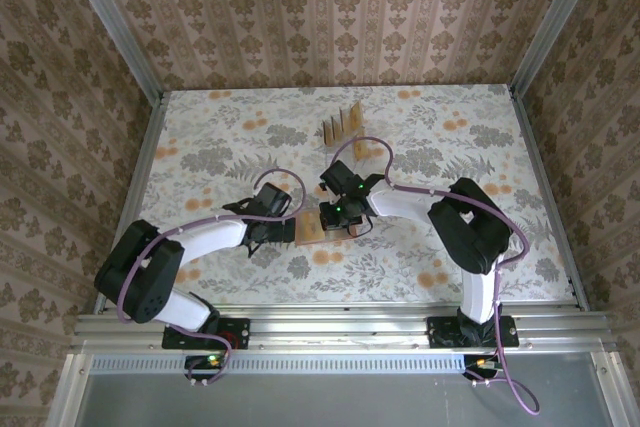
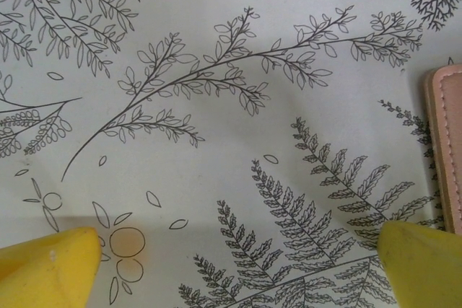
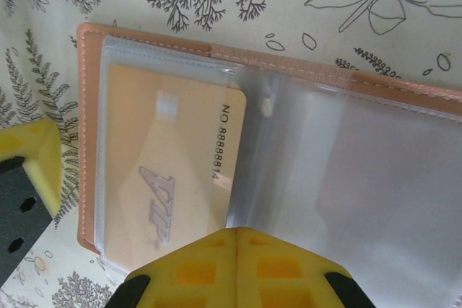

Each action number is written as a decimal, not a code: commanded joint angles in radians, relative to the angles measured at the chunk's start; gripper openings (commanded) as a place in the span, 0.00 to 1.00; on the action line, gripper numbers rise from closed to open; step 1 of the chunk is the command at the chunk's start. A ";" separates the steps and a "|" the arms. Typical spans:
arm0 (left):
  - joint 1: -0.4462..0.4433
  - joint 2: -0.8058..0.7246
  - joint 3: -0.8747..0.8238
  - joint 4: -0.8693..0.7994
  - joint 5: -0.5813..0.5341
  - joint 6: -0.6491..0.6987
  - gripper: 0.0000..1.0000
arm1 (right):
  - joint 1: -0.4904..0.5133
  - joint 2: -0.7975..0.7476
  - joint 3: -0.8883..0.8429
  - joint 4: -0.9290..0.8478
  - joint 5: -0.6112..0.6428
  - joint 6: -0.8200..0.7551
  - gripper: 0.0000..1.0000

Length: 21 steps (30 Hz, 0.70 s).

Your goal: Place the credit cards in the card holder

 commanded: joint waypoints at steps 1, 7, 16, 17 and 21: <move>-0.008 0.022 0.018 0.002 0.007 -0.013 1.00 | 0.003 0.025 -0.015 0.016 -0.016 0.010 0.06; -0.010 0.030 0.014 0.012 0.013 -0.015 1.00 | 0.012 0.041 0.008 0.007 -0.026 0.009 0.06; -0.018 0.048 0.009 0.028 0.019 -0.021 1.00 | 0.030 0.061 0.038 -0.001 -0.035 0.010 0.05; -0.019 0.049 0.007 0.030 0.019 -0.021 1.00 | 0.031 0.061 0.040 0.000 -0.037 0.012 0.05; -0.022 0.053 0.004 0.036 0.020 -0.025 1.00 | 0.037 0.066 0.046 0.005 -0.050 0.020 0.04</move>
